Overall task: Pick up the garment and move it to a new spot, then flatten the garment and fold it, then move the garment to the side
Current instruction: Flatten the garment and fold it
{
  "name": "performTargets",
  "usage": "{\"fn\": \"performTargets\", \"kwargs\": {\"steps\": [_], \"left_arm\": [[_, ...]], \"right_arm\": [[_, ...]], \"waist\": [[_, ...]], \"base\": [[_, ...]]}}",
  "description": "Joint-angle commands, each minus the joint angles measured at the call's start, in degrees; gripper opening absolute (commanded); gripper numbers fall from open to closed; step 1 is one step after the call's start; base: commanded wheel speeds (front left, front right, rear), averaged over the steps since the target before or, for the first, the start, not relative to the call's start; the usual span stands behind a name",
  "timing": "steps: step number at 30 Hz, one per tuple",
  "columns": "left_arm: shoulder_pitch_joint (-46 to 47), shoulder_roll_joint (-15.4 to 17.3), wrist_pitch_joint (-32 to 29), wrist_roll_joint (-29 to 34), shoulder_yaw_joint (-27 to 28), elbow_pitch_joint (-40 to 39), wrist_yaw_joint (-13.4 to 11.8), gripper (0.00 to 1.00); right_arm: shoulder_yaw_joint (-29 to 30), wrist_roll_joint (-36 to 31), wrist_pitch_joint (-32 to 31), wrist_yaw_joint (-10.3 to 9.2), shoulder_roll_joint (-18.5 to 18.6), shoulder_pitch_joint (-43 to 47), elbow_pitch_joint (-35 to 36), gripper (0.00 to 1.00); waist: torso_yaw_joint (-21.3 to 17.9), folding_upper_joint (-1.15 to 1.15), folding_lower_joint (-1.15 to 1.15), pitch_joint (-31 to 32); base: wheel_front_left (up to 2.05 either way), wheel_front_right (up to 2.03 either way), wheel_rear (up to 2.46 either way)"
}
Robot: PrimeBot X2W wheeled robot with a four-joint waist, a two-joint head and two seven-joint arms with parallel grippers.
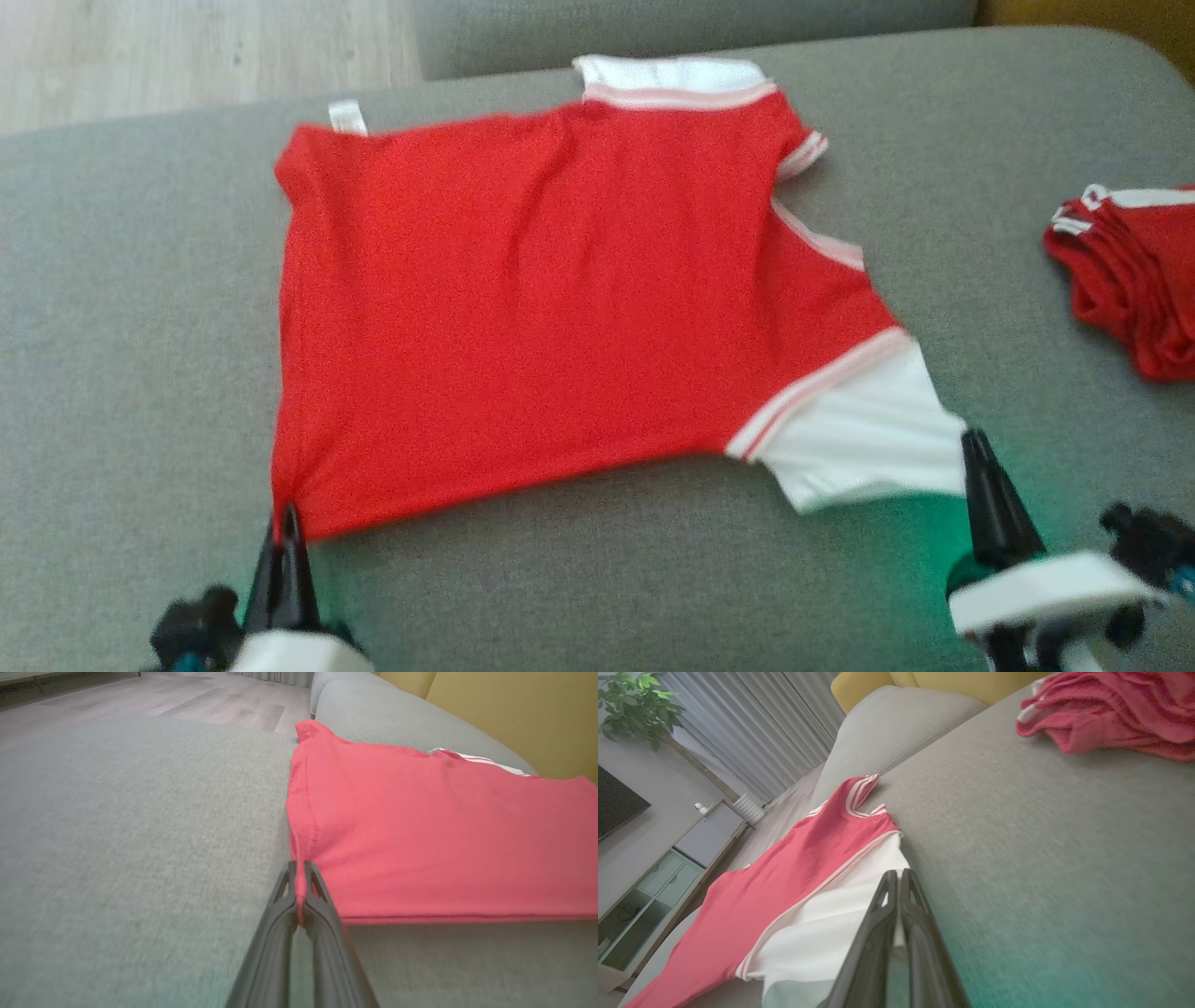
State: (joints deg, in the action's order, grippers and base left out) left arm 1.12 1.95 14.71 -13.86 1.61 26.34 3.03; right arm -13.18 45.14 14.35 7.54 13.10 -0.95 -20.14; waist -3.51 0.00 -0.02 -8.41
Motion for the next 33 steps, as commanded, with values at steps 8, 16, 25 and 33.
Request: {"fn": "performTargets", "kwargs": {"steps": [8, 16, 25, 33], "left_arm": [[-6.2, 0.9, 0.3, -1.3, -0.1, -4.7, -1.0, 0.00], [-2.6, 0.9, 0.3, -1.5, -1.1, -10.2, 0.0, 0.00], [12.0, 0.9, 0.3, -0.4, -3.3, -0.9, -1.6, 0.00], [20.0, 0.9, 0.3, 0.2, -2.9, 5.7, -3.3, 0.00]], "right_arm": [[0.6, 1.0, -2.0, -0.05, 1.3, 9.7, 8.2, 0.00], [2.7, 2.1, -4.1, -0.05, 0.3, 6.3, 15.8, 0.00], [4.2, -0.1, -10.3, -0.05, -3.9, -13.2, 8.3, 0.00], [5.7, -3.3, -10.3, -0.05, -5.7, -22.8, -2.0, 0.00]], "waist": [[1.2, 0.00, 0.02, 4.0], [1.8, 0.00, 0.02, 1.6], [2.4, 0.00, 0.02, -4.3], [3.1, 0.00, 0.02, -6.3]], "base": [[0.00, 0.00, 0.00], [0.00, 0.00, 0.00], [0.00, 0.00, 0.00], [0.00, 0.00, 0.00]]}}
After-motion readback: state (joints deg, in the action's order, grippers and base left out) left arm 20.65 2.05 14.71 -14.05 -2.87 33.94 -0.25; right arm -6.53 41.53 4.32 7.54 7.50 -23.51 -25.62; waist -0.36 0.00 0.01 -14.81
